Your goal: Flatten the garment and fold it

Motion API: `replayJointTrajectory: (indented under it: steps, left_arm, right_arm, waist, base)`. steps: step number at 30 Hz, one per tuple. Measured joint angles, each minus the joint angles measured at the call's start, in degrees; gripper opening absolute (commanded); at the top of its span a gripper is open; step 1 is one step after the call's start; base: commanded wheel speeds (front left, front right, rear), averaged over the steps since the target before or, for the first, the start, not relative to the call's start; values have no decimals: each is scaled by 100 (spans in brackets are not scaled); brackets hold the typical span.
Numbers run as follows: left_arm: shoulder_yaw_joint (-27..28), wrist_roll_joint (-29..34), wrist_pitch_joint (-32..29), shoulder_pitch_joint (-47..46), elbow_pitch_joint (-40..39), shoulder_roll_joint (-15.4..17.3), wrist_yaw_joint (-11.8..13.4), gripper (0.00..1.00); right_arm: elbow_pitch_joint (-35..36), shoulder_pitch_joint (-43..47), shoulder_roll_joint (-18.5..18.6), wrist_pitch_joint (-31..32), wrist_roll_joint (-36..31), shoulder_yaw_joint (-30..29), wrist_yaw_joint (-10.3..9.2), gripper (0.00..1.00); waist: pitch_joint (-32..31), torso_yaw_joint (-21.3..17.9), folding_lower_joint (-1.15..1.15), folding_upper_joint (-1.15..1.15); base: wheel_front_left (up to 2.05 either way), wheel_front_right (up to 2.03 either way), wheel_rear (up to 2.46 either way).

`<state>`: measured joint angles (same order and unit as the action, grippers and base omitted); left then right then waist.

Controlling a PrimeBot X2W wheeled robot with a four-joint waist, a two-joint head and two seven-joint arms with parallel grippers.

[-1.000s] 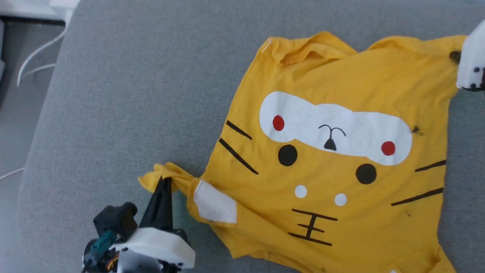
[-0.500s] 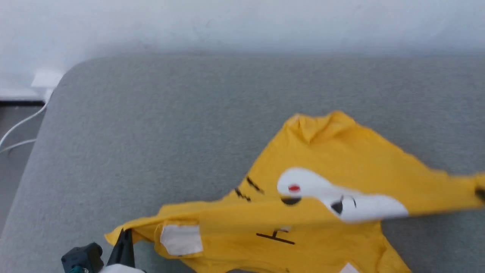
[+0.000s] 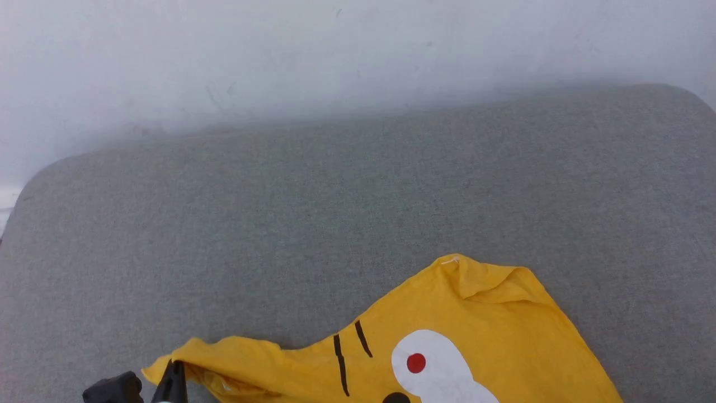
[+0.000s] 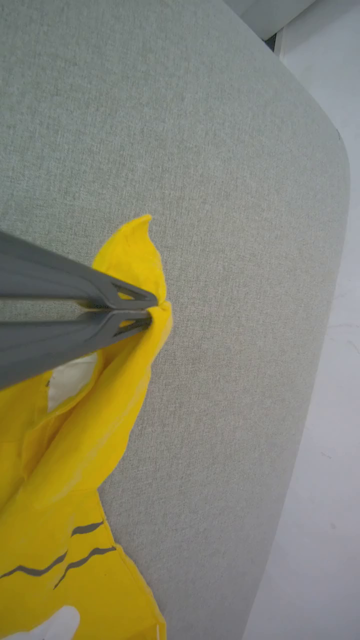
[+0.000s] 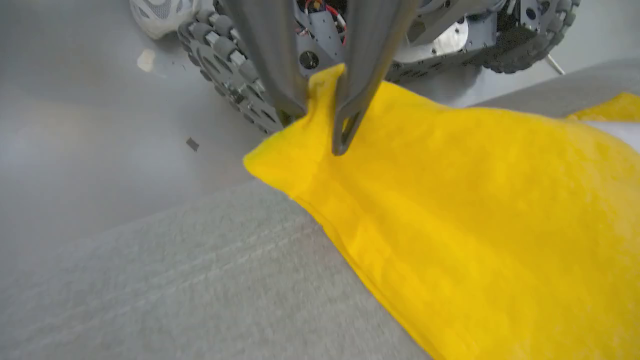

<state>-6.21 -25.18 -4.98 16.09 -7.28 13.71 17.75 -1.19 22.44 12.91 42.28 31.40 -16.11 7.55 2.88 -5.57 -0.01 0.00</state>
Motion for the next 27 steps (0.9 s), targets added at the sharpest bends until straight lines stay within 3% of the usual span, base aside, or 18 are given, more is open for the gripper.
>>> replayJointTrajectory:
  steps: [5, 11, 20, 27]
  left_arm:
    - [-30, -14, -4, -1, 41, -1, 0, 0]
    - [-118, -13, -4, -36, 65, -32, -1, 0]
    - [-356, 33, -1, -454, 48, -66, -99, 0]
    - [-535, 48, 69, -781, 129, -175, -167, 0]
  right_arm:
    - [386, -409, -385, -1092, -651, -325, -1, 100]
    - [430, -1565, -144, -1963, -834, 557, -1, 100]
    - [-545, -3660, 717, -991, -671, 2808, -1, 100]
    - [-1440, -4792, 1038, -21, -123, 3972, -1, 100]
  waist:
    - [-63, -75, 0, 0]
    - [0, -21, 1, 0]
    - [345, 165, 2, 0]
    - [655, 424, 2, 0]
  base:
    - [0, 0, 0]
    - [0, 0, 0]
    - [0, 0, 0]
    - [0, 0, 0]
